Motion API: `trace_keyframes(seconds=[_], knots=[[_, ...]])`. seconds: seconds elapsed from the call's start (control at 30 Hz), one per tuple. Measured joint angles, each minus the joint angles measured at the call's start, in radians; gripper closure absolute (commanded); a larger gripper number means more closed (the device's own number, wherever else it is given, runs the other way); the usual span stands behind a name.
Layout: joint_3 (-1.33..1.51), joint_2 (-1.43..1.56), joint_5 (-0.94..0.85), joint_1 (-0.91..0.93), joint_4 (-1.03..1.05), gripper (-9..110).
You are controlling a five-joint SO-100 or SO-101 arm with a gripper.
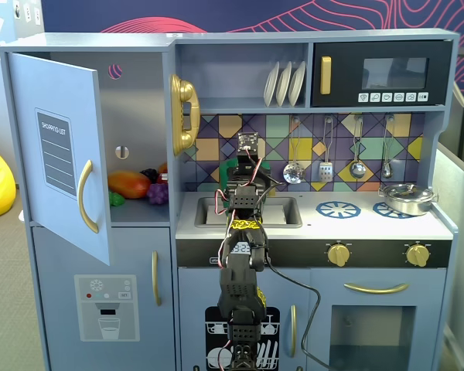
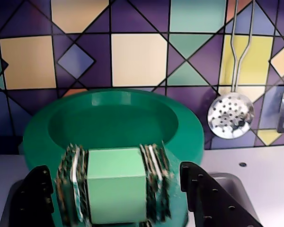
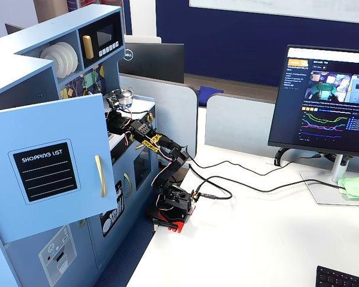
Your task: Take off the lid from the green recipient and place it on the counter
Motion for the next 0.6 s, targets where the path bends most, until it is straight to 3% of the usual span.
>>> trace_keyframes(seconds=[0.17,0.4,0.6], knots=[[-0.002,0.000,0.000,-0.017,0.000,84],[-0.002,0.000,-0.005,-0.023,0.025,101],[-0.020,0.002,-0.009,-0.025,0.054,101]])
